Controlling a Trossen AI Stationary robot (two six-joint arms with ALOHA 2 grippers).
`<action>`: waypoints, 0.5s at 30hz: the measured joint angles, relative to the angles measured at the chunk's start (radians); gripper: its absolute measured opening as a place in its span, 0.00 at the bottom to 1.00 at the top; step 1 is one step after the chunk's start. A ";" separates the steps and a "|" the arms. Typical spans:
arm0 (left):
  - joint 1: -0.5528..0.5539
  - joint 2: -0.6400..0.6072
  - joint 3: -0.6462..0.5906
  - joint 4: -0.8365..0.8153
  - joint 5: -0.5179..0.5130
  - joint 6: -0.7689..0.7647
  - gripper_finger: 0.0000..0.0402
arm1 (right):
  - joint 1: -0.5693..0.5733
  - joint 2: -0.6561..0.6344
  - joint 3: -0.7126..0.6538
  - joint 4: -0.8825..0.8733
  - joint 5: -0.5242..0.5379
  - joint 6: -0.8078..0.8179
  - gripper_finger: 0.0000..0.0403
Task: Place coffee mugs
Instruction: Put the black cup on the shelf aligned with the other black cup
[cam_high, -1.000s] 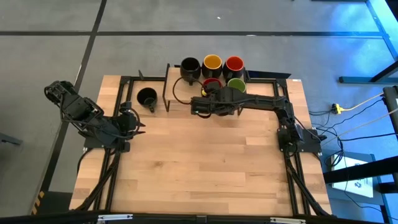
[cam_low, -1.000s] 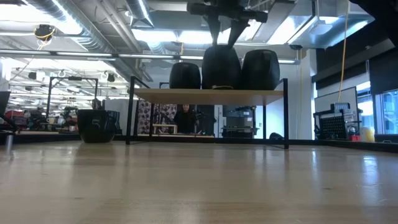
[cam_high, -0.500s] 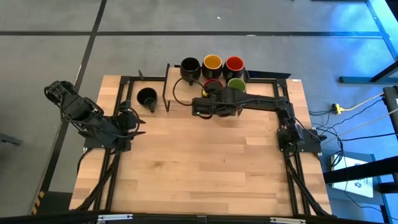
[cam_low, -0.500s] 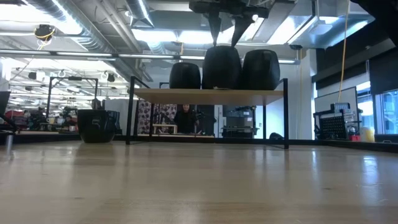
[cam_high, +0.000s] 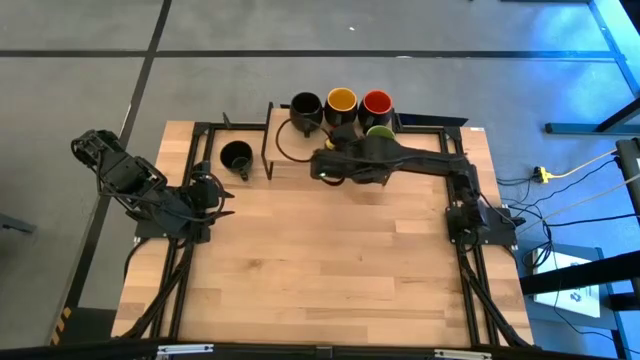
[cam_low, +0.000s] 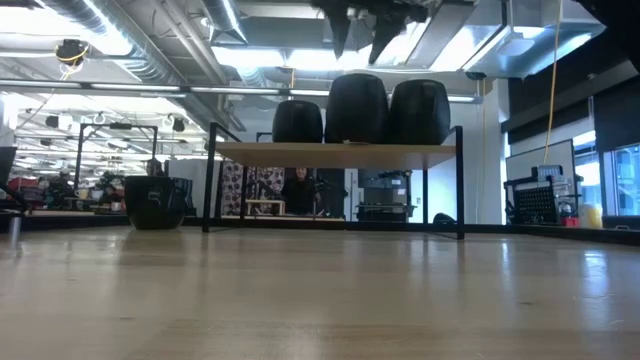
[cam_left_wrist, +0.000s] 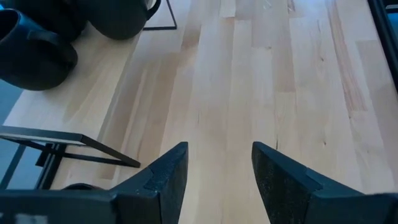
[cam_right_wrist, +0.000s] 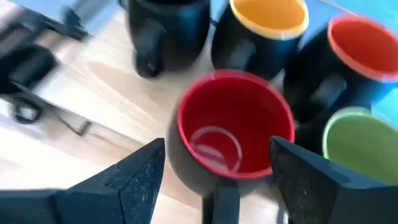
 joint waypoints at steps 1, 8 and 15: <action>0.000 0.000 0.000 0.000 0.000 0.000 0.43 | 0.008 -0.009 0.000 0.020 0.001 -0.025 0.68; 0.000 0.000 0.000 0.025 0.000 -0.033 0.43 | 0.137 -0.124 0.002 -0.005 -0.009 -0.230 0.68; 0.088 0.008 -0.049 0.050 -0.080 -0.120 0.43 | 0.326 -0.230 -0.096 -0.063 -0.035 -0.295 0.68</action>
